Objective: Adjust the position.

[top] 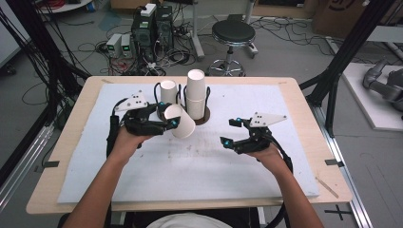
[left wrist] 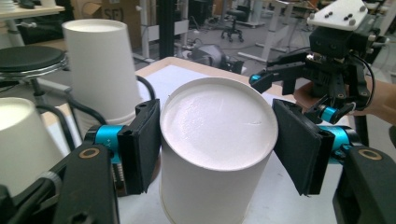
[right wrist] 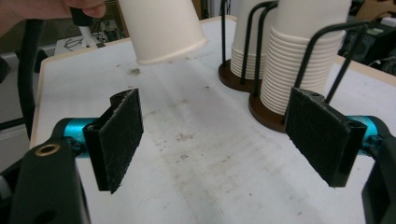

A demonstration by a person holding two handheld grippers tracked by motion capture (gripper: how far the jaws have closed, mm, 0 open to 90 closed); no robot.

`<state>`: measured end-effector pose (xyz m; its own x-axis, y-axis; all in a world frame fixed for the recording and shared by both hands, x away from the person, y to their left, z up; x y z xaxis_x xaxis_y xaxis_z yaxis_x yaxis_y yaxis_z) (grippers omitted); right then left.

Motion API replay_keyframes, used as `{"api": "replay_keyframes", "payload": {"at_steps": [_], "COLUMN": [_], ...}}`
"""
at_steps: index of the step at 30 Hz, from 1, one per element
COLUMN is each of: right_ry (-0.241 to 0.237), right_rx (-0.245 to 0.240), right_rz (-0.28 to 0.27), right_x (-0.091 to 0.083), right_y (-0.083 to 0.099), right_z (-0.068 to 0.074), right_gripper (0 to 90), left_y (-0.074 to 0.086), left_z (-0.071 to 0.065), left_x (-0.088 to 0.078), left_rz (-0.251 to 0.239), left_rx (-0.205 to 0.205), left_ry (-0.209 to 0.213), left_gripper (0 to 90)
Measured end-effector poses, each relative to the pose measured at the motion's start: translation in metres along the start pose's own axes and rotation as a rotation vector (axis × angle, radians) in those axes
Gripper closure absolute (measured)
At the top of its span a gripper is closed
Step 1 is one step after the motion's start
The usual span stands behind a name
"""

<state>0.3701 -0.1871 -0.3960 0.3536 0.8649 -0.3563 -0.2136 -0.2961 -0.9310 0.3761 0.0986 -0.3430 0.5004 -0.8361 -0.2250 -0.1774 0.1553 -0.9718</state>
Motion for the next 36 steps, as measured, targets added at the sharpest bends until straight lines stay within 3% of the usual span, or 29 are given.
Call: {"api": "replay_keyframes", "payload": {"at_steps": [11,23,29,36], "right_ry": [-0.057,-0.114,-0.152,-0.197], "right_rx": [-0.056,-0.069,-0.082,-0.093], "right_rz": [-0.053,-0.072,-0.053,-0.048], "right_x": [0.002,0.023,0.038,0.049], "right_y": [-0.002,-0.008,-0.007,-0.006], "right_z": [0.022,0.032,0.038,0.043], "right_gripper": [20.0,20.0,20.0,20.0], "left_y": [0.01,0.016,0.015,0.014], "left_z": [-0.022,-0.032,-0.04,-0.045], "left_x": [0.008,0.016,0.021,0.022], "left_rz": [-0.004,0.006,0.007,-0.019], "left_rx": [0.058,0.066,0.075,0.053], "left_ry": [0.111,0.156,0.203,0.25], "left_gripper": [35.5,35.4,35.5,35.5]}}
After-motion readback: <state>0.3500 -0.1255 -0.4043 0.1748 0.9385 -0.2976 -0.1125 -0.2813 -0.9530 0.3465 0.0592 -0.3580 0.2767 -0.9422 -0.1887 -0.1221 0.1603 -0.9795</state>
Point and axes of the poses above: each handheld gripper's, and its own axes: x roughly forward along the jaws, y roughly out of its underside, z roughly to its left, the point moved 5 cm from there along x, roughly forward along the jaws, and after that the axes turned 3 degrees about -y, right-handed, at the moved point
